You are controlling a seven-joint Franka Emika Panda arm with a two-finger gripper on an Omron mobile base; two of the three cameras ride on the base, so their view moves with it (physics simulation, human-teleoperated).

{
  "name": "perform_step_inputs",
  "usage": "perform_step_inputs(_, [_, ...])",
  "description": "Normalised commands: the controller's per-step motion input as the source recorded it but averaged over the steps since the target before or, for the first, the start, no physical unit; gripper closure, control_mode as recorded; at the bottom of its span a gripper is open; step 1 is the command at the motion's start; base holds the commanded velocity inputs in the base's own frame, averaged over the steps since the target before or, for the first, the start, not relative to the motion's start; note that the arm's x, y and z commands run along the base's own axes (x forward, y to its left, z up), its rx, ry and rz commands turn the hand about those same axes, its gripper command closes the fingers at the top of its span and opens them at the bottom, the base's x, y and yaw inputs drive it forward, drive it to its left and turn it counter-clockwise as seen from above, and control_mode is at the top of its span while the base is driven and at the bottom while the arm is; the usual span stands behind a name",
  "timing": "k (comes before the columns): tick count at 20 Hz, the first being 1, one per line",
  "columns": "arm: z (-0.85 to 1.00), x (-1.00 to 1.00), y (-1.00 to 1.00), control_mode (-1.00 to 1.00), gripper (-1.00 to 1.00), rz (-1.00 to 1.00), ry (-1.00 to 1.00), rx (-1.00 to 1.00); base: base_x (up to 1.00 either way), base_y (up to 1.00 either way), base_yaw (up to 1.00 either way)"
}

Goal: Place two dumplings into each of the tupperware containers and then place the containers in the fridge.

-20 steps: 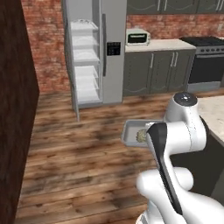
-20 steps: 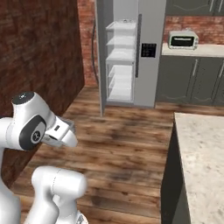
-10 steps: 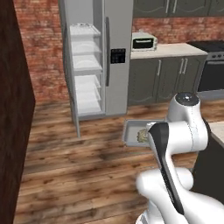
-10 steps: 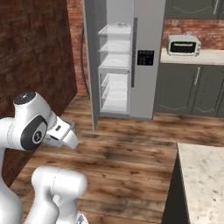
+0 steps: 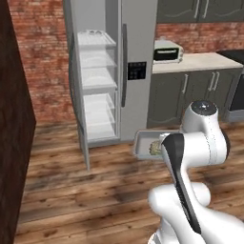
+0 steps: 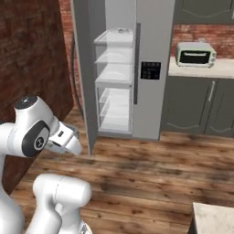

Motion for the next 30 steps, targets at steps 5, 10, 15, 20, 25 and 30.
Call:
perform_step_inputs(5, [0.00, 0.00, 0.00, 1.00, 1.00, 0.00, 0.00, 0.00, 1.00, -0.15, 0.00])
perform_step_inputs(10, [0.00, 0.00, 0.00, 1.00, 1.00, 0.00, 0.00, 0.00, 1.00, -0.09, 0.00])
perform_step_inputs(15, [0.00, 0.00, 0.00, 1.00, 1.00, 0.00, 0.00, 0.00, 1.00, -0.15, 0.00])
perform_step_inputs(20, [0.00, 0.00, 0.00, 1.00, 1.00, 0.00, 0.00, 0.00, 1.00, -0.41, 0.00])
perform_step_inputs(25, [0.00, 0.00, 0.00, 1.00, 1.00, 0.00, 0.00, 0.00, 0.99, -0.29, 0.00])
perform_step_inputs(30, [0.00, 0.00, 0.00, 1.00, 1.00, 0.00, 0.00, 0.00, 0.79, 0.23, 0.02])
